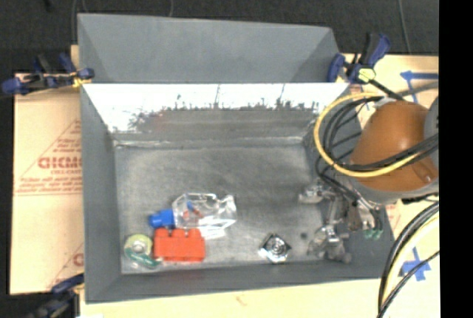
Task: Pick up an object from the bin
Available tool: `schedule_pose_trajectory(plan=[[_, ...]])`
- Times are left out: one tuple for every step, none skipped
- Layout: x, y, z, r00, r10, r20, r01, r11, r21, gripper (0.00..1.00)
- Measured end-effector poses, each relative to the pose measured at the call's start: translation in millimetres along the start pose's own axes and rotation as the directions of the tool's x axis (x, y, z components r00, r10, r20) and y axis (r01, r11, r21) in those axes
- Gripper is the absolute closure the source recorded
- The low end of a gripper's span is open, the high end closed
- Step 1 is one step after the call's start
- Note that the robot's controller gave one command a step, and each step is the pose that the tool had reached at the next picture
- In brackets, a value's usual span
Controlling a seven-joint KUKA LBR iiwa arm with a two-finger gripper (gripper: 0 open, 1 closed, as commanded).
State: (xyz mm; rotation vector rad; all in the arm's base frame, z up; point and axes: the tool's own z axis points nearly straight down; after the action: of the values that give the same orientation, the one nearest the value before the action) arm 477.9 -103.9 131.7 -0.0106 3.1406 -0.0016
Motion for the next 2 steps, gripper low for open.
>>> schedule_pose_trajectory(plan=[[0.0, 0, 0, 1.000, -0.002, 0.000, 0.002, 1.000, 0.000, 1.00], [-32.0, 5, -56, 0.974, 0.226, 0.008, -0.226, 0.974, -0.002, 1.00]])
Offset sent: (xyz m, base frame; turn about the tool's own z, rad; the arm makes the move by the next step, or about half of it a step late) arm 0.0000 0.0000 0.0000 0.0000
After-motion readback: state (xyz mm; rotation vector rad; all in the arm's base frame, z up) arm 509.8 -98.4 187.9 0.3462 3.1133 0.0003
